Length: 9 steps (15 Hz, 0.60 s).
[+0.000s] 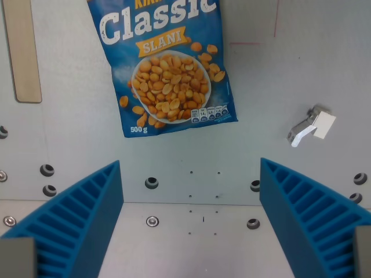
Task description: Move in base positive x
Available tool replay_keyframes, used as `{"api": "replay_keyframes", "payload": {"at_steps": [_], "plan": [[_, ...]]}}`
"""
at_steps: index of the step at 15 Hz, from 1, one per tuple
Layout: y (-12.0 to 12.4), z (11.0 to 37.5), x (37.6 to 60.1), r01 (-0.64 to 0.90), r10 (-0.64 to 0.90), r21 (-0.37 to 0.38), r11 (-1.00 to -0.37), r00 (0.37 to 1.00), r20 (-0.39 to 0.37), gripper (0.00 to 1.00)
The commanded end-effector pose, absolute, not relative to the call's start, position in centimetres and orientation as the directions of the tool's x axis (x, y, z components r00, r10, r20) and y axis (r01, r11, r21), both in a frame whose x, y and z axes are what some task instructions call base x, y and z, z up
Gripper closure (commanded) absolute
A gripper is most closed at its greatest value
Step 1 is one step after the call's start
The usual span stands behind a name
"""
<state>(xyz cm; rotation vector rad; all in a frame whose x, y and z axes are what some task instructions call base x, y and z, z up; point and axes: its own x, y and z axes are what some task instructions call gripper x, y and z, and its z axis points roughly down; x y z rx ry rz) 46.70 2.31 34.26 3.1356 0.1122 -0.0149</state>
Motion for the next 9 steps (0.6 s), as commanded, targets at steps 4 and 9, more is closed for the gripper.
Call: {"api": "replay_keyframes", "payload": {"at_steps": [4, 9], "plan": [[2.2, 34.5, 48.7, 0.072, 0.072, 0.004, -0.997, 0.997, -0.005, 0.00], [2.0, 34.5, 51.2, 0.072, 0.072, 0.004, -0.997, 0.997, -0.005, 0.00]]}}
